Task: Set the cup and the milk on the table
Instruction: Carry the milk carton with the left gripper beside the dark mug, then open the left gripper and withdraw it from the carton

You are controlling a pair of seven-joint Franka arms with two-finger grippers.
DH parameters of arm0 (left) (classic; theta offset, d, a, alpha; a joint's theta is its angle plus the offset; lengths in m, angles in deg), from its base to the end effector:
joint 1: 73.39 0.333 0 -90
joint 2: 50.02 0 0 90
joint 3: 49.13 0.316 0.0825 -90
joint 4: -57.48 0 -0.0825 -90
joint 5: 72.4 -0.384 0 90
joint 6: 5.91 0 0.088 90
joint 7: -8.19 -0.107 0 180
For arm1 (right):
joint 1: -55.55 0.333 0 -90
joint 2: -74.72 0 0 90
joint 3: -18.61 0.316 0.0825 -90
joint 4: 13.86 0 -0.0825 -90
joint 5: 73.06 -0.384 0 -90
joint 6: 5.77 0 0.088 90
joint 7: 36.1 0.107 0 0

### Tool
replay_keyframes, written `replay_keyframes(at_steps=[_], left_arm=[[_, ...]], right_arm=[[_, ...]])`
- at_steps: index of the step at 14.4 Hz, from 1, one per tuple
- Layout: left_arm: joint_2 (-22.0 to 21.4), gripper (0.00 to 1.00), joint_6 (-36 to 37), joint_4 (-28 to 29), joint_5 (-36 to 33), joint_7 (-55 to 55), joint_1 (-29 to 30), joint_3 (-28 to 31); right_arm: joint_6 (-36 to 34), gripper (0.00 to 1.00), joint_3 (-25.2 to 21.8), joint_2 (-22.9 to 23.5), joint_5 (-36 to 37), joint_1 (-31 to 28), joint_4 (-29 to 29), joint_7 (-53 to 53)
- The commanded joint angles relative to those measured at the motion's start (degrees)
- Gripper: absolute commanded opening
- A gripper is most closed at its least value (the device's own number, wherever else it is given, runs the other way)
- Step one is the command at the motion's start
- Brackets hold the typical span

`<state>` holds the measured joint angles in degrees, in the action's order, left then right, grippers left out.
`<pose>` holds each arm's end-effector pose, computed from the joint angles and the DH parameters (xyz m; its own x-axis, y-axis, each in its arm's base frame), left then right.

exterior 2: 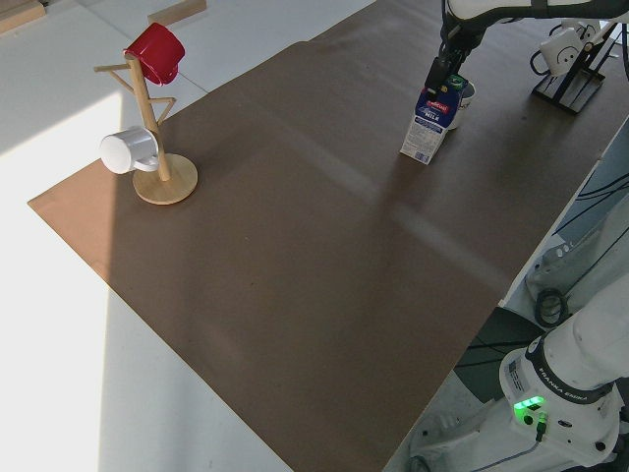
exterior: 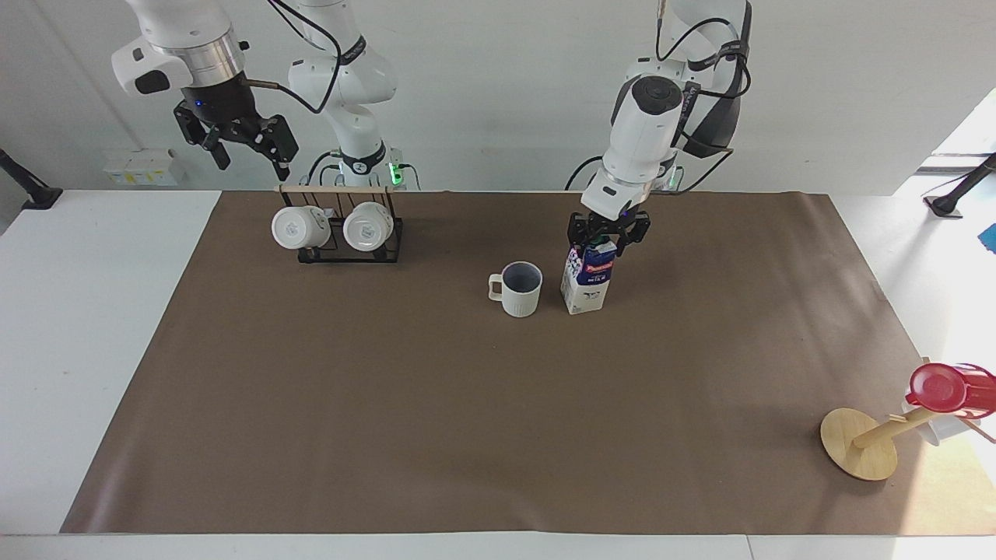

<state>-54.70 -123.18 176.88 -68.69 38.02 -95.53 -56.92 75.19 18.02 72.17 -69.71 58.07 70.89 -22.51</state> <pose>0.4592 -0.2699 0.4657 0.9995 0.0273 0.0137 0.0264 -0.9977 0.0629 0.5232 0.0105 0.6775 0.9775 -0.2107 -0.0073 -0.2099 -0.9758 0.0609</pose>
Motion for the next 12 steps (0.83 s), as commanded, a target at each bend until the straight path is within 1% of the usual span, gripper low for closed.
replay_keyframes(at_steps=[1, 4, 8, 12], left_arm=[[-1.2, 1.0, 8.4, -6.0, -0.5, -2.0, 0.9, 1.1], [-1.4, 1.0, 16.7, -12.4, -0.5, -7.7, 5.2, 1.1], [-2.7, 1.0, 24.6, -17.7, -0.5, -17.7, 13.7, 1.3], [-2.7, 1.0, 31.3, -23.7, -0.7, -21.3, 18.7, 1.4]], right_arm=[[-0.4, 1.0, 0.1, -0.1, -1.6, -0.9, -0.5, -1.4], [-0.4, 1.0, 0.1, -0.1, -1.5, -1.0, -0.5, -1.4], [-0.4, 1.0, 0.1, -0.1, -1.5, -1.0, -0.5, -1.4], [-0.4, 1.0, 0.1, -0.1, -1.6, -1.0, -0.5, -1.4]])
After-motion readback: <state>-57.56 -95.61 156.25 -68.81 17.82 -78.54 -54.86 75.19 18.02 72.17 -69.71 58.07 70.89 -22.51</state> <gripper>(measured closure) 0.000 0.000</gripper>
